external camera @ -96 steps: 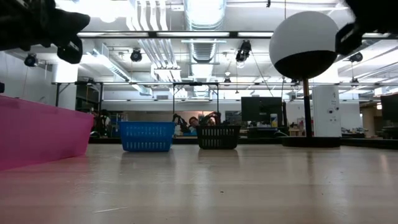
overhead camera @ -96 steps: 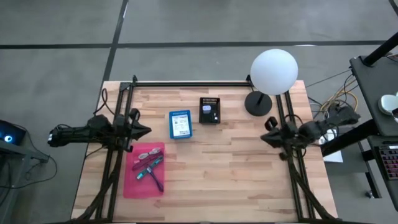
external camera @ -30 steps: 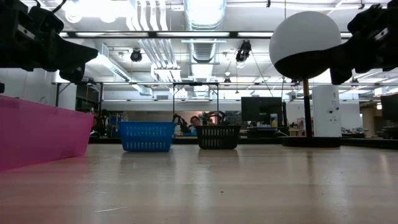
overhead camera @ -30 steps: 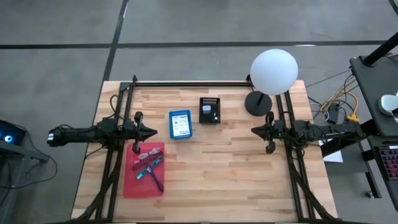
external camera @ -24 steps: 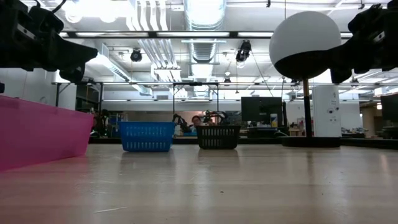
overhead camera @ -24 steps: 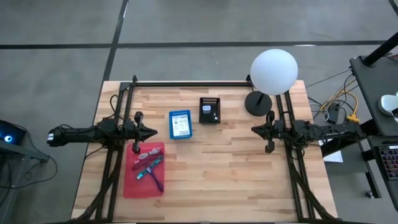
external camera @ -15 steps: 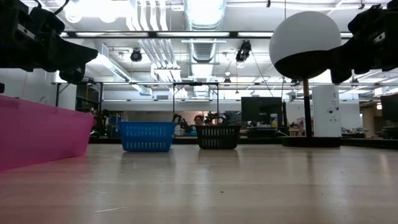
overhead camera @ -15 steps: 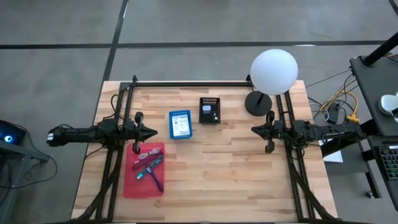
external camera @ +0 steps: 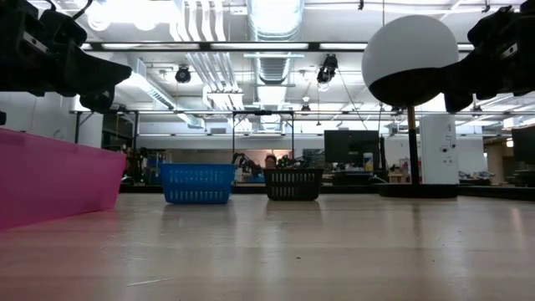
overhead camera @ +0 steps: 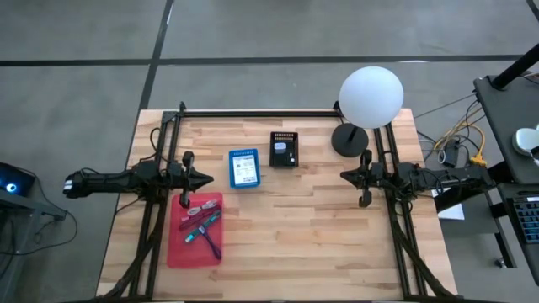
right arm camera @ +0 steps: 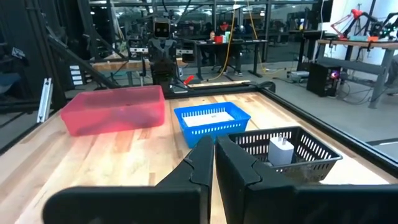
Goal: Pick and place items into bin
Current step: Return to Home Position
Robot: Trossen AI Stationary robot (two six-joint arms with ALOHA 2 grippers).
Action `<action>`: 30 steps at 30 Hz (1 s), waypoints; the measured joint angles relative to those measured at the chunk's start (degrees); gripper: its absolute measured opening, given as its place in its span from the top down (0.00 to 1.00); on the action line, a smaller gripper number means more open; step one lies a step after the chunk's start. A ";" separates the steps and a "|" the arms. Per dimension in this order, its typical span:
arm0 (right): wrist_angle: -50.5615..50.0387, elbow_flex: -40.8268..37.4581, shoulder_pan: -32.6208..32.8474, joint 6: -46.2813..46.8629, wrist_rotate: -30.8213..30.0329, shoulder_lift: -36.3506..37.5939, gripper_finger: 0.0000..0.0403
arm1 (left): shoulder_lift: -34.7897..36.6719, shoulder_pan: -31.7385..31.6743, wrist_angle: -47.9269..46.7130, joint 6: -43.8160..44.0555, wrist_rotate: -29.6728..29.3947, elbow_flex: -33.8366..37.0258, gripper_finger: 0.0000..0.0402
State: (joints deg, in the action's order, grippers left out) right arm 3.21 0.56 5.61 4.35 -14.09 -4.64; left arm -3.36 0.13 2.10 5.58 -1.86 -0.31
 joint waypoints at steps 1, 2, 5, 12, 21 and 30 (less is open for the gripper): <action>-0.01 0.00 0.00 0.24 0.00 -0.01 0.98 | 0.00 0.01 -0.01 0.00 0.02 0.02 1.00; 0.00 0.00 0.00 0.27 0.00 0.00 0.98 | 0.01 0.02 0.01 0.00 0.02 0.02 1.00; 0.02 0.00 0.00 -0.39 -0.01 -0.02 0.98 | 0.02 0.01 0.01 0.00 0.02 0.02 1.00; 0.01 0.00 0.00 -0.30 0.00 -0.02 0.98 | 0.02 -0.01 0.01 0.00 0.02 0.02 1.00; 0.02 0.00 -0.02 -0.20 0.00 -0.02 0.98 | 0.02 0.01 0.01 0.00 0.02 0.02 1.00; 0.02 0.00 -0.01 -0.19 0.00 -0.02 0.98 | -0.03 0.02 0.01 0.00 0.03 0.02 1.00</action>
State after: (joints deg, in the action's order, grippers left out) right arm 3.22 0.56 5.60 4.15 -14.09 -4.66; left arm -3.38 0.14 2.11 5.58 -1.83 -0.30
